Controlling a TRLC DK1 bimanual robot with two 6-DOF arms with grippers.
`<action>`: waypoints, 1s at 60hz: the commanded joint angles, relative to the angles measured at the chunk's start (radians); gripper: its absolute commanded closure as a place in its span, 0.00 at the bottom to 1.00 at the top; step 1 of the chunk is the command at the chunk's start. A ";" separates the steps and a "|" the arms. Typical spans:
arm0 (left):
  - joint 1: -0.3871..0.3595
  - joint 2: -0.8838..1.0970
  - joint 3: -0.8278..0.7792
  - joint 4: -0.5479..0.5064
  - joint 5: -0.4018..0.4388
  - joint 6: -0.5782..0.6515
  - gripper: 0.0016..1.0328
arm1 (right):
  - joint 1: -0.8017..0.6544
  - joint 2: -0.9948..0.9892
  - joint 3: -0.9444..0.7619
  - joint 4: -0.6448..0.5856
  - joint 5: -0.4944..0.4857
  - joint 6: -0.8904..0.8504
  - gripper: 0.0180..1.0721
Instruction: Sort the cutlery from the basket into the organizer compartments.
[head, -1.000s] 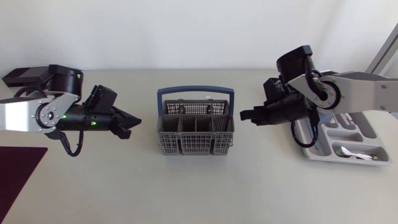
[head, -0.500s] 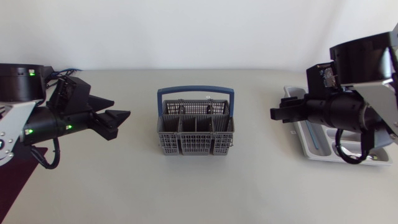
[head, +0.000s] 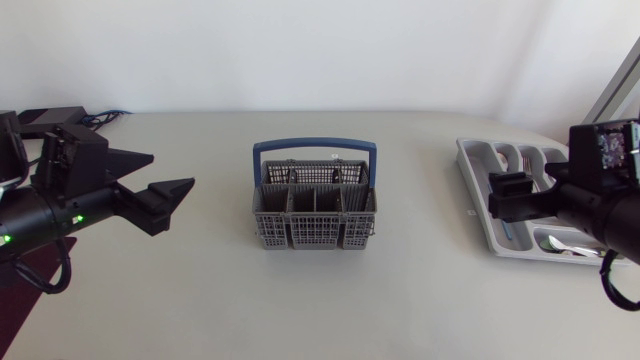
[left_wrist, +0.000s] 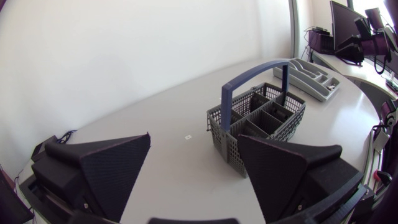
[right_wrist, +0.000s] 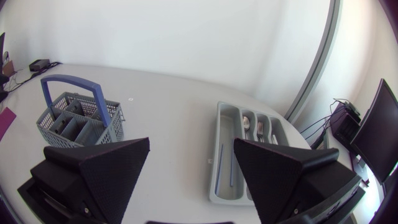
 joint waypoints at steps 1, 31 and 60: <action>-0.001 -0.041 -0.030 -0.004 -0.031 -0.017 0.04 | -0.014 -0.047 -0.045 -0.007 0.009 -0.030 0.05; 0.036 -0.349 -0.189 0.075 -0.045 -0.036 0.04 | -0.068 -0.290 -0.223 0.070 -0.016 -0.069 0.05; 0.087 -0.604 -0.385 0.075 -0.135 -0.180 0.04 | -0.211 -0.545 -0.477 0.240 -0.202 -0.006 0.05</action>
